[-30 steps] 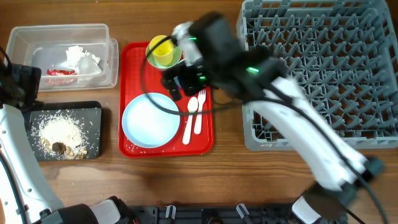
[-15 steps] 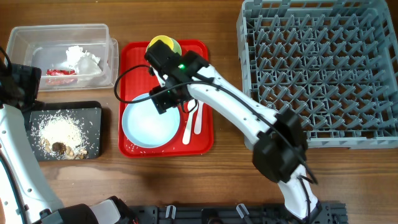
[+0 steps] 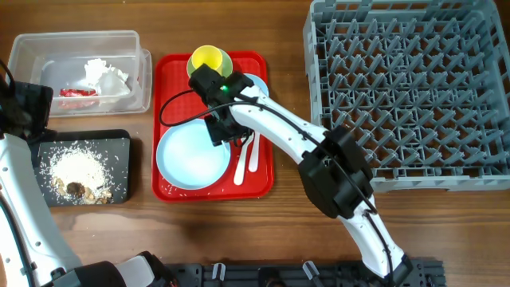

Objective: Sort waste into correct bins and load items into the dishwasher rack
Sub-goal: 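Grip the rim of the light-blue plate with the right gripper, then lift the plate and stand it upright at the rack's back-left, then release the plate and move the right gripper to the light-blue bowl, then grasp the light-blue bowl rim with the right gripper, then carry the bowl to the rack and set it beside the plate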

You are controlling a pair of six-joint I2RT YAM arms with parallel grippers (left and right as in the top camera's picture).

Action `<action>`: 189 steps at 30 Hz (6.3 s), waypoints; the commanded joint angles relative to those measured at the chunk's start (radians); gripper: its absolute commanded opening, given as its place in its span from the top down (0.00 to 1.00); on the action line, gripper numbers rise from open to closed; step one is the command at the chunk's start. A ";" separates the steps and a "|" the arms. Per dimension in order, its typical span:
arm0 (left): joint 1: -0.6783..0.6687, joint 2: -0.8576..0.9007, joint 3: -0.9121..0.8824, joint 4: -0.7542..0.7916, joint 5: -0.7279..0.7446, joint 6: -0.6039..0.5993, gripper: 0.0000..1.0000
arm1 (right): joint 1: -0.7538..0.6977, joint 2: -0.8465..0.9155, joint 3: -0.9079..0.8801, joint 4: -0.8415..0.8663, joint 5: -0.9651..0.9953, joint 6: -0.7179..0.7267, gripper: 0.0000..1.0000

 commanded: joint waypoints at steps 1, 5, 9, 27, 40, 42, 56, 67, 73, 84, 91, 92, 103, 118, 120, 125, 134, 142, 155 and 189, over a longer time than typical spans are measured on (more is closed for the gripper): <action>0.005 0.003 -0.001 -0.001 -0.006 -0.013 0.00 | -0.001 0.033 0.017 0.006 -0.020 0.015 0.55; 0.005 0.003 -0.001 -0.001 -0.006 -0.013 0.00 | 0.002 0.035 0.014 0.015 -0.019 0.019 0.66; 0.005 0.003 -0.001 -0.001 -0.006 -0.013 0.00 | 0.002 0.035 -0.037 0.051 -0.020 0.021 0.68; 0.005 0.003 -0.001 -0.001 -0.006 -0.013 0.00 | -0.023 -0.167 -0.020 0.054 -0.065 -0.021 0.96; 0.005 0.003 -0.001 -0.001 -0.006 -0.013 0.00 | -0.355 -0.585 -0.021 0.021 0.482 -0.038 0.96; 0.005 0.003 -0.001 -0.001 -0.006 -0.013 0.00 | -0.407 -0.568 -0.029 0.021 0.622 -0.008 0.96; 0.005 0.003 -0.001 -0.001 -0.006 -0.013 0.00 | -0.510 -0.305 -0.029 0.106 0.961 -0.009 0.96; 0.005 0.003 -0.001 -0.001 -0.006 -0.013 0.00 | -0.494 -0.276 -0.029 0.112 0.801 -0.019 0.89; 0.005 0.003 -0.001 -0.001 -0.006 -0.013 0.00 | -0.431 -0.332 -0.024 0.112 0.645 -0.044 0.14; 0.005 0.003 -0.001 -0.001 -0.006 -0.013 0.00 | -0.454 -0.555 -0.024 0.176 0.632 -0.035 0.89; 0.005 0.003 -0.001 -0.001 -0.006 -0.013 0.00 | -0.824 -0.497 -0.029 0.109 0.004 0.011 0.96; 0.005 0.003 -0.001 -0.001 -0.006 -0.013 0.00 | -0.848 -0.477 -0.029 0.106 -0.033 0.011 0.96; 0.005 0.003 -0.001 -0.001 -0.006 -0.013 0.00 | -0.900 -0.263 -0.026 0.172 -0.495 -0.042 0.95; 0.005 0.003 -0.001 -0.001 -0.006 -0.013 0.00 | -0.774 -0.574 -0.026 0.131 -0.673 -0.290 0.74; 0.005 0.003 -0.001 -0.001 -0.006 -0.013 0.00 | -0.639 -0.572 -0.029 0.106 -0.577 -0.352 0.46; 0.005 0.003 -0.001 -0.001 -0.006 -0.013 0.00 | -0.369 -0.515 -0.074 0.101 -0.159 -0.354 0.37; 0.005 0.003 -0.001 -0.001 -0.006 -0.013 0.00 | -0.160 -0.195 -0.084 0.172 -0.016 -0.356 0.33; 0.005 0.003 -0.001 -0.001 -0.006 -0.013 0.00 | -0.103 -0.076 -0.084 0.246 0.014 -0.396 0.33; 0.005 0.003 -0.001 -0.001 -0.006 -0.013 0.00 | -0.057 -0.029 -0.088 0.299 0.179 -0.488 0.69; 0.005 0.003 -0.001 -0.001 -0.006 -0.013 0.00 | -0.273 -0.568 -0.076 0.163 0.089 -0.350 0.96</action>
